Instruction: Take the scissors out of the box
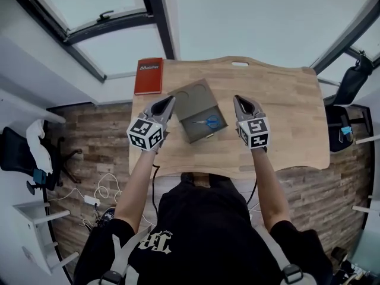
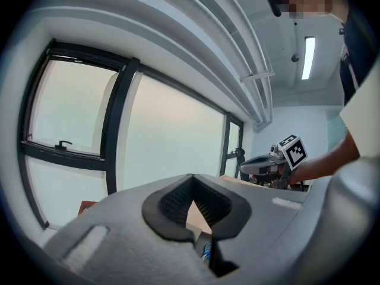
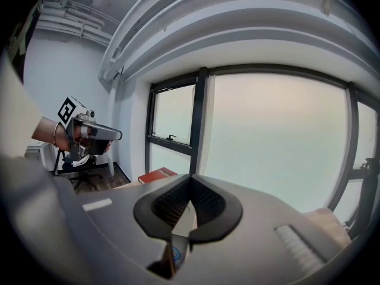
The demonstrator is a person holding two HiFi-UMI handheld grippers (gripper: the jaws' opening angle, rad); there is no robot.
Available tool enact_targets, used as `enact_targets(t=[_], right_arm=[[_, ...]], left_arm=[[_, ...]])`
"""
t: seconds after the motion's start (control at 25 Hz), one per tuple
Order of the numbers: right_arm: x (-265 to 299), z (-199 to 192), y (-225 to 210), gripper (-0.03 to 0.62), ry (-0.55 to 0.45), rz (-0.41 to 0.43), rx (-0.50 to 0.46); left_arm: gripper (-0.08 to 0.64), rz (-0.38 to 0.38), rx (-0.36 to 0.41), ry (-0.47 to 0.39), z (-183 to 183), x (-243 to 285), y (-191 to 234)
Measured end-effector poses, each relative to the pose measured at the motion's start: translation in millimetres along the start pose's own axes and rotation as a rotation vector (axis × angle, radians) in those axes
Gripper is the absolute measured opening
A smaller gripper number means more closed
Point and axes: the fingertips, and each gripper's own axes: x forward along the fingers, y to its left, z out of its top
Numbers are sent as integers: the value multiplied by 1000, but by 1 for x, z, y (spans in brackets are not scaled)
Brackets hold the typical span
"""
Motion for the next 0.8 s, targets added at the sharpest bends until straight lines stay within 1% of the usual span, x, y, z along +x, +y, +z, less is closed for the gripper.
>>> enact_targets(t=[0.36,0.6,0.8], right_arm=[[20,-2,-20,5,2,53,-4],[24,-8,-32,5,7,61,0],[24,-11,-37,5,14,64,1]], left_arm=[[0,54,-8,0,0,20,2],[0,63,-14,6,-4,35,1],[0,56,-21,8,-7,45,-2]])
